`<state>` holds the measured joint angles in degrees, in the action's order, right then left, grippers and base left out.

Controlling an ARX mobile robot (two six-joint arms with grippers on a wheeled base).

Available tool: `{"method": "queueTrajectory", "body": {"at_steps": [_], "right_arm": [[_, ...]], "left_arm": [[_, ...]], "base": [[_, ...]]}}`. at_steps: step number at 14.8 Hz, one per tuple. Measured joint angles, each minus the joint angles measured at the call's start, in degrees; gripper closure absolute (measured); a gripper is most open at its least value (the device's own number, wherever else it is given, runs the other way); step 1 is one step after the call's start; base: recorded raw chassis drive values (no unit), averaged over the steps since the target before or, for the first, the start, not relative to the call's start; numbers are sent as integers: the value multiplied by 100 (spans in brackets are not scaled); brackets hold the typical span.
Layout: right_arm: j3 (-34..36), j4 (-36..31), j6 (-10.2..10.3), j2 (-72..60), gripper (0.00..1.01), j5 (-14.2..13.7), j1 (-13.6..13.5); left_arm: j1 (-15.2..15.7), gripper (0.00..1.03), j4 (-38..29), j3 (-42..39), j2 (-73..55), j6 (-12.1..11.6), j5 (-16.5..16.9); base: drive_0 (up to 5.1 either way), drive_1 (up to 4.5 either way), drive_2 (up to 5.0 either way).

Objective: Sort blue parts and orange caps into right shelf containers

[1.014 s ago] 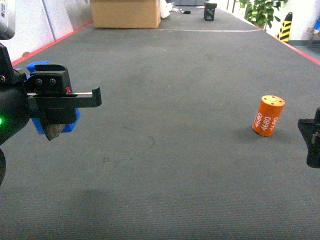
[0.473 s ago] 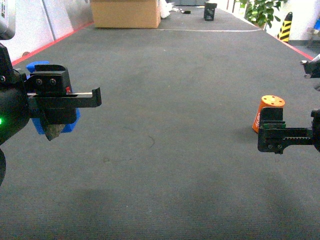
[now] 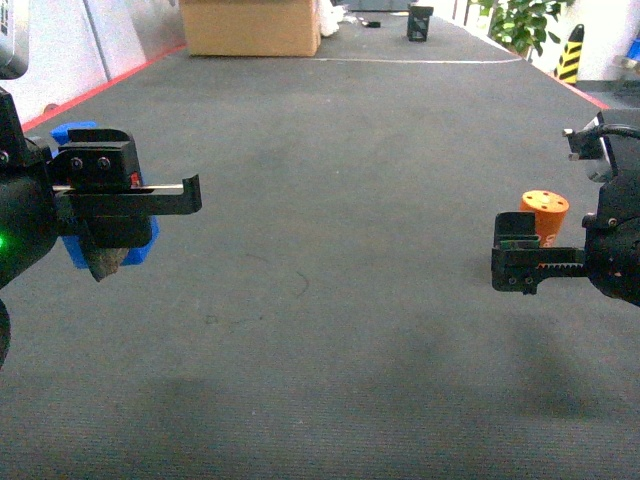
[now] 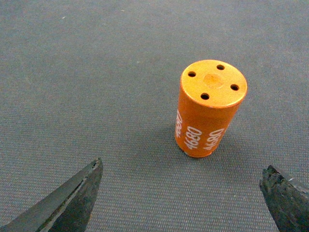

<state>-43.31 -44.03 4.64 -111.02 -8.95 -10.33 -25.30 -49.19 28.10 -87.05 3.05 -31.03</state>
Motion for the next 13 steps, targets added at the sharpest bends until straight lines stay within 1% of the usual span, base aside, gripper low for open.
{"method": "queueTrajectory", "body": {"at_steps": [6, 13], "right_arm": [[-345, 7, -48, -293, 3, 33, 140], [-667, 11, -133, -557, 3, 63, 225]], "left_arm": [[0, 62, 0, 0, 0, 0, 0], [0, 63, -2, 0, 0, 0, 0]], "base": [[0, 0, 0], [0, 0, 0]]}}
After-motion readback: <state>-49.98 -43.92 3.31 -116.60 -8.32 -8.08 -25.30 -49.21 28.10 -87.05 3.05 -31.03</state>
